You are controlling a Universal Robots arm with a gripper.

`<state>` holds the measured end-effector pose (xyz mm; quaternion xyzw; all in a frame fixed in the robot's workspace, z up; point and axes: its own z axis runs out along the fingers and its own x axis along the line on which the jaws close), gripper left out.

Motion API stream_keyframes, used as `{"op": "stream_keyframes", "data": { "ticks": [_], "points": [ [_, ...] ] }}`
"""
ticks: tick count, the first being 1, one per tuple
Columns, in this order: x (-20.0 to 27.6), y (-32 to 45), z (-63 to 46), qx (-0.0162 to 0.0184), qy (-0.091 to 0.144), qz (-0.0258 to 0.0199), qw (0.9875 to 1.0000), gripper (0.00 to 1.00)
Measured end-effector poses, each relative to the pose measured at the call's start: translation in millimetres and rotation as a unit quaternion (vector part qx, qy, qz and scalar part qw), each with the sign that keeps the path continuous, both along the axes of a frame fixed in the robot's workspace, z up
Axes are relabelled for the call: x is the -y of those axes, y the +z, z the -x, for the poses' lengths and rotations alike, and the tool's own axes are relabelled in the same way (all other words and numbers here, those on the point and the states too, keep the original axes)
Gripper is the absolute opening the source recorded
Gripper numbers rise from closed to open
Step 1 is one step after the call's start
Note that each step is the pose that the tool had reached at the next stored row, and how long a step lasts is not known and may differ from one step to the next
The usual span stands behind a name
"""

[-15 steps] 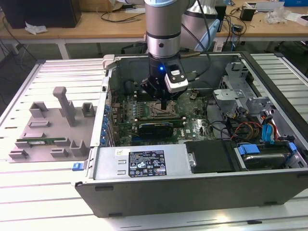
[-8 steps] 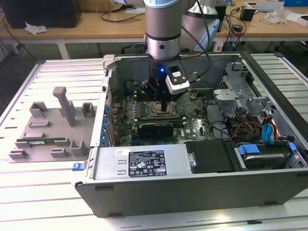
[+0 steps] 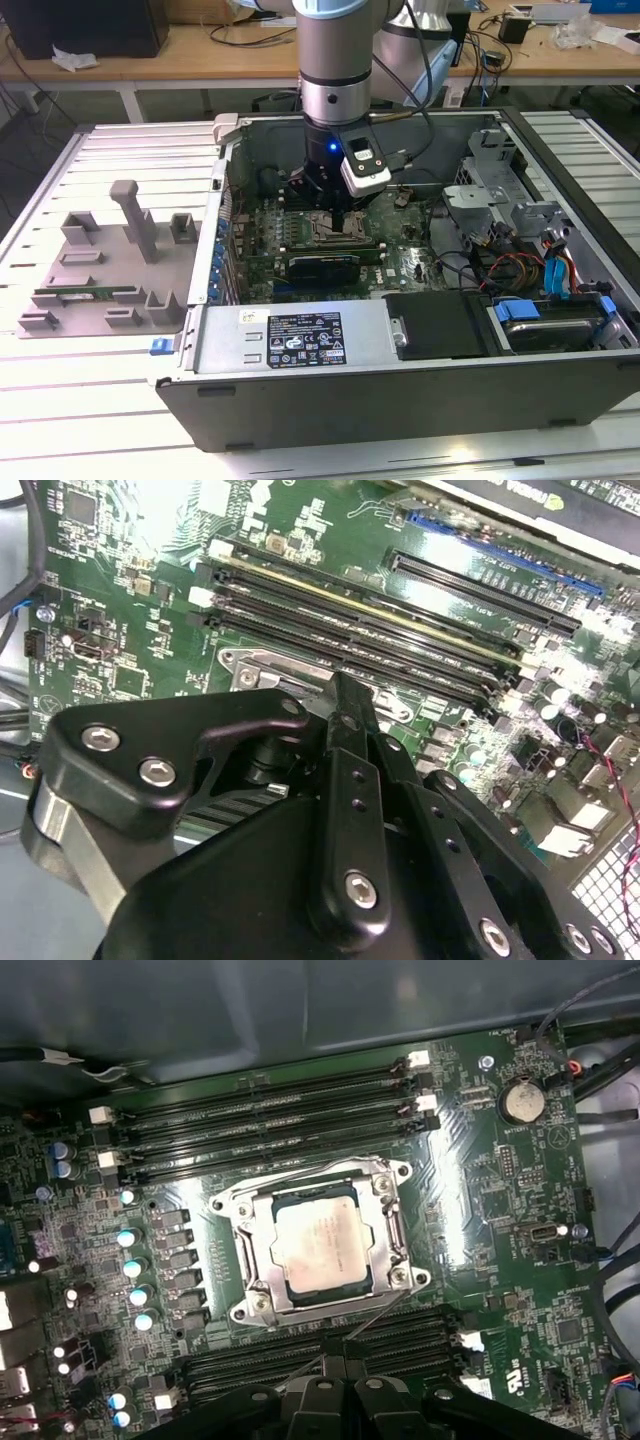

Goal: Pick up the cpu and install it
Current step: 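Install the second cpu locking lever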

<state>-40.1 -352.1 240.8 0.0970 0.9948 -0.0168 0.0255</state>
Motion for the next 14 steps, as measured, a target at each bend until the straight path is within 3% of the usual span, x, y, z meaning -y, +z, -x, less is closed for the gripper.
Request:
{"op": "stream_keyframes", "data": {
  "ticks": [14],
  "points": [
    [0.0,-1.4,4.5,0.0,0.0,0.0,1.0,0.11]
  ]
}}
